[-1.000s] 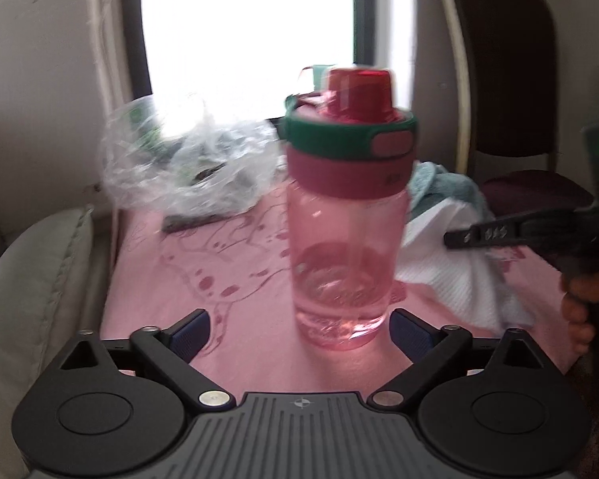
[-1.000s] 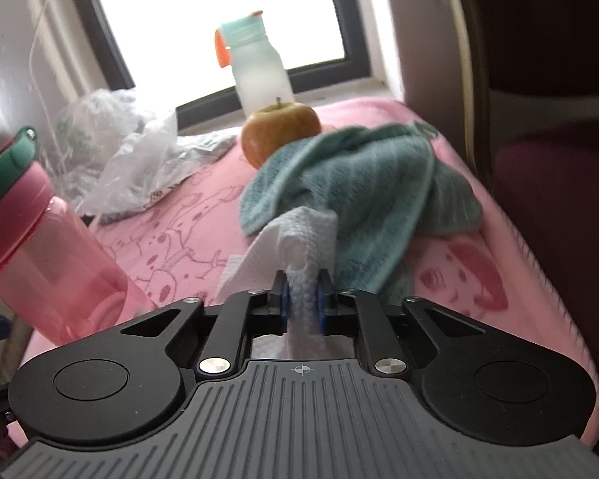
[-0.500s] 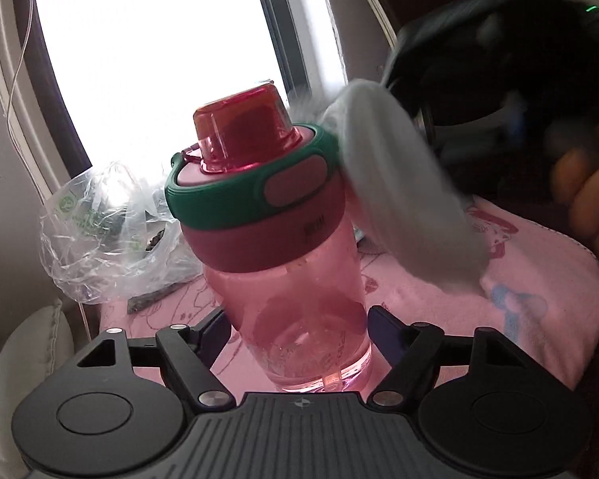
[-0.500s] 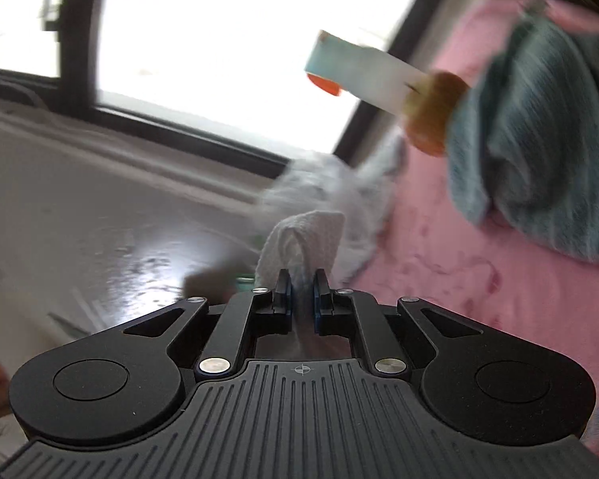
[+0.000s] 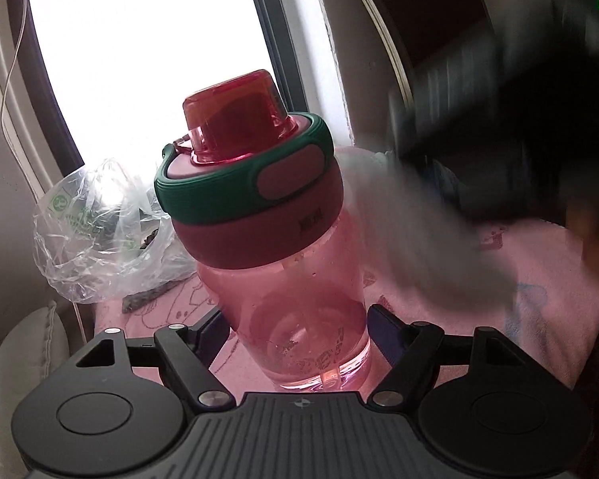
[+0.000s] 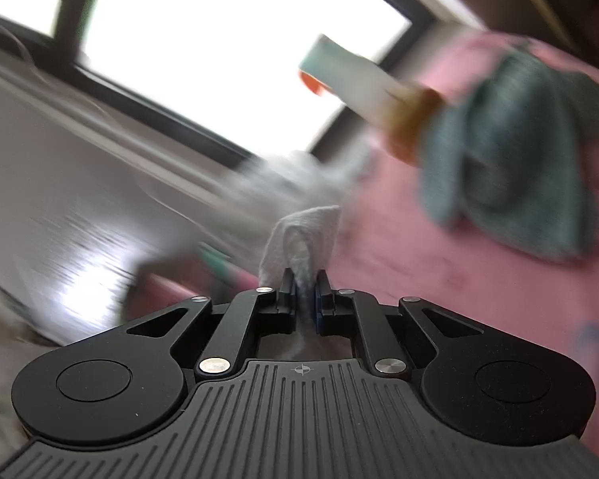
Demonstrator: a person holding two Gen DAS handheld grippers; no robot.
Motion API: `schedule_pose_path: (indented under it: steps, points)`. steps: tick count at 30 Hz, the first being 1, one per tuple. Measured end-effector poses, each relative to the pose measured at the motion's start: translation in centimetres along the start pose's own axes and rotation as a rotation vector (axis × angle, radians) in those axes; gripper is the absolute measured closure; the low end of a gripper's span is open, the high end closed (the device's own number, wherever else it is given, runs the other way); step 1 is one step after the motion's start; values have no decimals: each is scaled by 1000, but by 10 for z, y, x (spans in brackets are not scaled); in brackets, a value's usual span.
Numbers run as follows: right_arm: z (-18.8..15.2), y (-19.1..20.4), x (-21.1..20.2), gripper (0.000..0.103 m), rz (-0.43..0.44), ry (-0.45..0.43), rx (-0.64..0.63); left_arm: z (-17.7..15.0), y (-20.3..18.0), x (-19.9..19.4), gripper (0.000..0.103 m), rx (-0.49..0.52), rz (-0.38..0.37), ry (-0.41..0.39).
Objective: Clean container
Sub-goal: 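Hold the pink bottle with the left gripper while the right gripper wipes its side with the tissue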
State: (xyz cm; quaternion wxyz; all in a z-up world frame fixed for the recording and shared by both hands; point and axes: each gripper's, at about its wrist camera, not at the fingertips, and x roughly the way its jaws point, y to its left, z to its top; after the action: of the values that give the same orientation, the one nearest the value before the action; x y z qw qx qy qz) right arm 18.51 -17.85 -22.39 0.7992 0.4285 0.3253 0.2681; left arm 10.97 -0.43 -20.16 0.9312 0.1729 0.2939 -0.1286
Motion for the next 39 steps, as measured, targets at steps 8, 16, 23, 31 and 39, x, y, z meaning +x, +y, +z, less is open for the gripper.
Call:
schedule_pose_path:
  steps: [8,16,23,31,39]
  points:
    - [-23,-64,61,91,-236,145,115,-1,5,-2,30,15,-26,-4]
    - [-27,-56,20,91,-224,122,62,8,-2,-4,24,-102,60,38]
    - [-11,-41,-4,91,-260,44,49,14,-22,11,21,-232,211,82]
    - [-11,-42,-28,91,-249,43,54,9,-14,26,21,-232,196,129]
    - [-14,-22,-25,91,-225,66,-27,-14,10,0,28,-157,141,125]
